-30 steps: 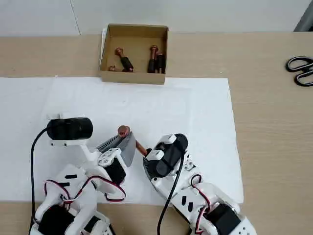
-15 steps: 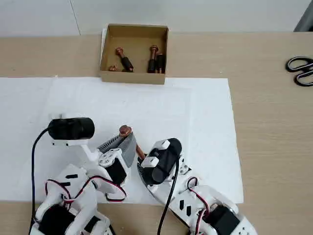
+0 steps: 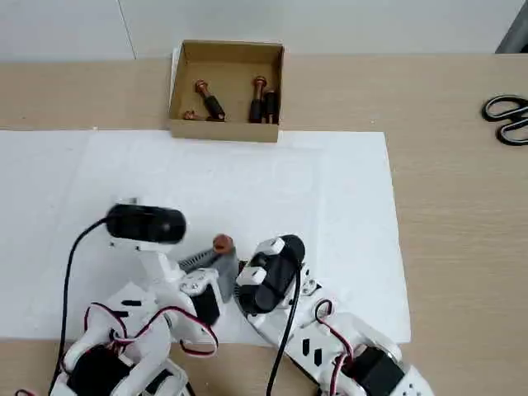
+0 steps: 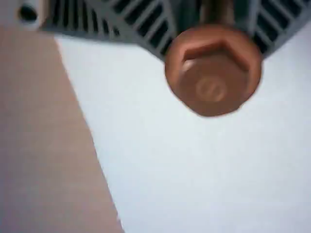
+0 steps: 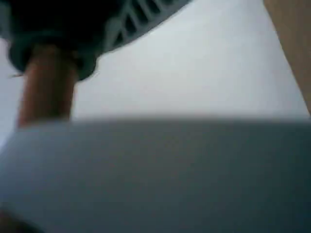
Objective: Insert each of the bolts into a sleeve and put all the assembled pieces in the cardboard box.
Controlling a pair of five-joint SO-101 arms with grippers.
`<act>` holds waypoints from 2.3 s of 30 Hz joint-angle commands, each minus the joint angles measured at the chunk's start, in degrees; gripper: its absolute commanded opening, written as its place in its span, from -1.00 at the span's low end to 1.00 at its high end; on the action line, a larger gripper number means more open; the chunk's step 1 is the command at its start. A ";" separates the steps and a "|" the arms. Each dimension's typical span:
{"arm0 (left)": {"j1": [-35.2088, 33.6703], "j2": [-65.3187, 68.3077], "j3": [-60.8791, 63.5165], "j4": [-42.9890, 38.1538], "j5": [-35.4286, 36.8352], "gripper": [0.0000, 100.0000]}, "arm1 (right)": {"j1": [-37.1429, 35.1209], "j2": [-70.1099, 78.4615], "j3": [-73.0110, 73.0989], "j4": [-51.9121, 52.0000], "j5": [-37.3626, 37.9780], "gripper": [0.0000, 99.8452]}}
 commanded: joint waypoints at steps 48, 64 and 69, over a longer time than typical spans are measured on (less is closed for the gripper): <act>0.00 -0.35 0.92 -0.53 -8.09 -0.57 | 3.21 -0.57 -4.84 -4.70 0.44 -0.99; -19.52 -0.26 -5.93 -0.79 -9.93 -1.00 | 12.88 -0.04 -5.10 -4.88 0.18 -0.99; -24.44 -0.26 -5.93 -0.70 -9.93 -0.99 | 16.48 0.04 -5.19 -7.60 0.18 -0.99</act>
